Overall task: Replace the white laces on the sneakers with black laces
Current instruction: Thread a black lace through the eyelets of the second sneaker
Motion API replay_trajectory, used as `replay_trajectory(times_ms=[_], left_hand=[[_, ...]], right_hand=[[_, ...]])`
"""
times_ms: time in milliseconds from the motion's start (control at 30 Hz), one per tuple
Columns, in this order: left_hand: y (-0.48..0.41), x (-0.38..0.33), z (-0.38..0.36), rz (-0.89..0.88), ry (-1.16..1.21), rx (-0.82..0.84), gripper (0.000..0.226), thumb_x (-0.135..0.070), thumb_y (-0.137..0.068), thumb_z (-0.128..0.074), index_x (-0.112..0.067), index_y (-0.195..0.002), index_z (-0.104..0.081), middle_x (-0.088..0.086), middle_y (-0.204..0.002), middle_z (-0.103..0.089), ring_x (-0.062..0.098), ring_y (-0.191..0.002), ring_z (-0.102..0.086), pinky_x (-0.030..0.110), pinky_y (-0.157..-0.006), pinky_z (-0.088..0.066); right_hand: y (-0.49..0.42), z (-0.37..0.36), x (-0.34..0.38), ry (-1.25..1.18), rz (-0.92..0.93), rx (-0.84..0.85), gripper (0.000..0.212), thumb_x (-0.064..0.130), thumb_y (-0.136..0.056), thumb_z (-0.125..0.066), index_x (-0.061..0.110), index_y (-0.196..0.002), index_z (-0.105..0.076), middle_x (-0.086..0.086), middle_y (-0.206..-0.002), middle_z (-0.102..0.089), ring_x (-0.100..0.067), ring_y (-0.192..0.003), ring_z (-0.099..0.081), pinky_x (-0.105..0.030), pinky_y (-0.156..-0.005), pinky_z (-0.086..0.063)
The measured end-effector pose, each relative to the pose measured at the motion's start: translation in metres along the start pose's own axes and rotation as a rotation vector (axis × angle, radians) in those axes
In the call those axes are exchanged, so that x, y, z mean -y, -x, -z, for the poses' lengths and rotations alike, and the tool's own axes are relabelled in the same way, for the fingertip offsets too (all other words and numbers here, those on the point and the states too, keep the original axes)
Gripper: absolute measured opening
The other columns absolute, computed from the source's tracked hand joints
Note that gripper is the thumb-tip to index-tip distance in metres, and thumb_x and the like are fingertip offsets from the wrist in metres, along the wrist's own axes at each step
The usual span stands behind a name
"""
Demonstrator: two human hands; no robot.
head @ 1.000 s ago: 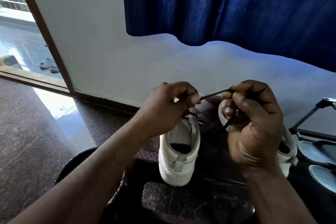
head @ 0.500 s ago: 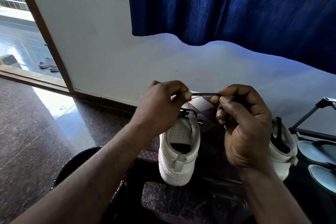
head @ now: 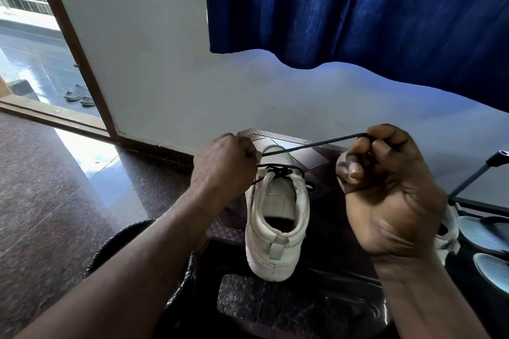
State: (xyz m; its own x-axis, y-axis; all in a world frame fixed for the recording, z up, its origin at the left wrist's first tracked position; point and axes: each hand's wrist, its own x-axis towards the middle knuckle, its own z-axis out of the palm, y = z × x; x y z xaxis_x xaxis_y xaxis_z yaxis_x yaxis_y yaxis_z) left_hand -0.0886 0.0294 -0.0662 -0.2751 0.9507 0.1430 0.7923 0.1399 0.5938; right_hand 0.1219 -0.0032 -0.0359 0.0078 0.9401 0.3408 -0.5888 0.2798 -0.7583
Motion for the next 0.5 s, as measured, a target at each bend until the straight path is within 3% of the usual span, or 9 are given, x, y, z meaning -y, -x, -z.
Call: replay_trajectory(times_ms=[133, 200, 267, 367, 433, 500], left_hand=[[-0.001, -0.002, -0.002, -0.021, 0.122, 0.049, 0.013, -0.041, -0.094, -0.068, -0.032, -0.088, -0.075, -0.010, -0.084, -0.070, 0.013, -0.084, -0.066, 0.025, -0.070, -0.048], [0.003, -0.009, 0.004, -0.076, 0.257, 0.063, 0.015, -0.038, -0.095, -0.070, -0.028, -0.087, -0.077, -0.008, -0.073, -0.069, 0.004, -0.064, -0.060, 0.017, -0.057, -0.040], [0.009, -0.015, 0.013, -0.119, 0.334, 0.062, 0.013, -0.040, -0.096, -0.071, -0.029, -0.090, -0.076, -0.001, -0.070, -0.067, 0.006, -0.052, -0.052, 0.021, -0.053, -0.038], [0.017, -0.017, 0.026, -0.097, 0.396, 0.127, 0.019, -0.045, -0.090, -0.076, -0.028, -0.089, -0.070, -0.002, -0.067, -0.067, 0.007, -0.049, -0.052, 0.023, -0.052, -0.039], [0.024, -0.015, 0.032, -0.050, 0.374, 0.225, 0.033, -0.054, -0.082, -0.082, -0.024, -0.084, -0.068, -0.008, -0.063, -0.065, 0.006, -0.053, -0.054, 0.023, -0.053, -0.041], [0.030, -0.013, 0.034, -0.014, 0.341, 0.294, 0.039, -0.056, -0.076, -0.085, -0.021, -0.081, -0.069, -0.006, -0.065, -0.068, 0.010, -0.058, -0.059, 0.034, -0.061, -0.052]], right_hand=[[-0.001, 0.006, -0.006, 0.027, -0.058, 0.059, 0.043, 0.004, -0.084, -0.047, 0.019, -0.115, -0.071, -0.004, -0.111, -0.074, -0.019, -0.076, -0.058, -0.026, -0.062, -0.040], [0.000, 0.009, -0.013, 0.163, -0.057, 0.056, 0.052, -0.006, -0.084, -0.049, 0.017, -0.128, -0.065, -0.004, -0.126, -0.073, -0.018, -0.084, -0.064, -0.023, -0.064, -0.045], [0.000, 0.011, -0.018, 0.334, -0.017, -0.054, 0.047, -0.013, -0.092, -0.053, 0.016, -0.128, -0.066, -0.004, -0.123, -0.075, -0.017, -0.083, -0.068, -0.021, -0.065, -0.049], [-0.005, 0.015, -0.018, 0.455, 0.115, -0.286, 0.024, 0.000, -0.100, -0.060, 0.014, -0.116, -0.072, 0.000, -0.104, -0.080, -0.015, -0.070, -0.067, -0.020, -0.062, -0.049], [-0.008, 0.017, -0.016, 0.497, 0.187, -0.313, 0.015, 0.007, -0.100, -0.065, 0.014, -0.108, -0.075, 0.000, -0.094, -0.080, -0.012, -0.067, -0.065, -0.019, -0.063, -0.049], [-0.005, 0.015, -0.020, 0.623, 0.205, -0.243, 0.012, 0.012, -0.098, -0.070, 0.019, -0.102, -0.078, 0.000, -0.091, -0.079, -0.009, -0.073, -0.067, -0.022, -0.068, -0.052]])
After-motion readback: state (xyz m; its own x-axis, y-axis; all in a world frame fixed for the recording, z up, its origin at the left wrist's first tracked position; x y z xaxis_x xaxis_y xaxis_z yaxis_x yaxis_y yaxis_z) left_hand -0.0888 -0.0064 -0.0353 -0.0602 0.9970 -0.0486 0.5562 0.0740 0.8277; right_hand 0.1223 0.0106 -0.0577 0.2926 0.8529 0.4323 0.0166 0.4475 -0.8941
